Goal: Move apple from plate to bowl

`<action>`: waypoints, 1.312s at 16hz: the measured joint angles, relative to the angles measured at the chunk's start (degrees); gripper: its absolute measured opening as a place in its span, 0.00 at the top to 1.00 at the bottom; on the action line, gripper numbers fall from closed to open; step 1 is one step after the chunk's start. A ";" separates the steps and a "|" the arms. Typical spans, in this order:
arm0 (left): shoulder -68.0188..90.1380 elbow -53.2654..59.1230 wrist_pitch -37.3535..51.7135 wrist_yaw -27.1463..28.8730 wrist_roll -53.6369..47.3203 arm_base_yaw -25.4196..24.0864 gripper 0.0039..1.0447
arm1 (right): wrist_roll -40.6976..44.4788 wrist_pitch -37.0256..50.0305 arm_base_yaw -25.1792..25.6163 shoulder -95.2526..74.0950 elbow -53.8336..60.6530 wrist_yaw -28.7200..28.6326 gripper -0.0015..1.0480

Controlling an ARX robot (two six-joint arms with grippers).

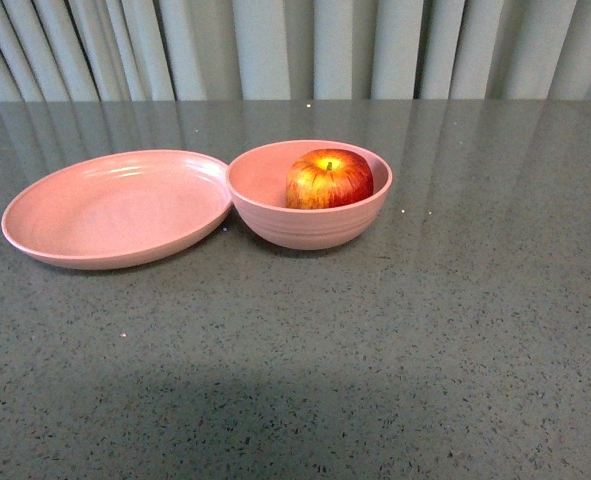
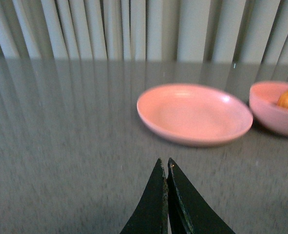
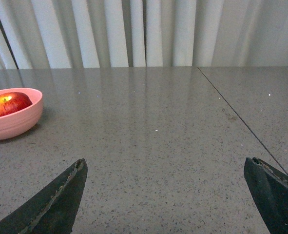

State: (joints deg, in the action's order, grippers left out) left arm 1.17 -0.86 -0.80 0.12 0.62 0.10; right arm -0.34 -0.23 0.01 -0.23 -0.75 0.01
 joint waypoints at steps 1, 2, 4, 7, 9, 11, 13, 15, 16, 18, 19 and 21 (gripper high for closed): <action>-0.57 -0.31 1.49 0.13 -0.04 0.00 0.99 | 0.02 -0.04 0.00 -0.02 0.00 -0.02 0.06; -0.59 0.00 -0.02 -0.09 -0.02 0.00 0.99 | 0.00 0.02 0.00 0.00 0.00 0.00 0.06; -0.59 0.00 0.61 -0.13 -0.04 0.00 0.99 | 0.00 -0.02 0.00 0.00 0.00 0.00 0.06; -0.59 0.00 0.61 -0.11 -0.02 0.00 0.99 | 0.02 -0.02 0.00 0.00 0.00 0.00 0.06; -0.59 0.00 0.59 -0.09 0.00 0.00 0.93 | 0.02 0.00 0.00 0.00 0.00 0.00 0.06; -0.59 0.00 0.61 -0.11 -0.02 0.00 0.70 | 0.02 -0.02 0.00 0.00 0.00 0.00 0.06; -0.59 0.00 0.61 -0.11 -0.02 0.00 0.47 | 0.02 -0.02 0.00 0.00 0.00 0.00 0.06; -0.59 0.00 0.61 -0.11 -0.02 0.00 0.25 | 0.02 -0.02 0.00 0.00 0.00 0.00 0.06; -0.59 0.00 0.61 -0.11 -0.02 0.00 0.15 | 0.00 0.00 0.00 0.00 0.00 0.00 0.06; -0.59 0.00 0.61 -0.11 -0.04 0.00 0.07 | 0.02 0.00 0.00 0.00 0.00 -0.02 0.06; -0.59 0.00 0.59 -0.11 -0.07 0.00 0.06 | 0.02 -0.02 0.00 0.00 0.00 0.00 0.06; -0.59 0.00 0.61 -0.11 -0.07 0.00 0.06 | 0.00 0.00 0.00 0.00 0.00 0.00 0.06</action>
State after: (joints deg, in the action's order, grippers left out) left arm 0.58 -0.86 -0.19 0.01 0.56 0.10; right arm -0.34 -0.23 0.01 -0.23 -0.75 0.01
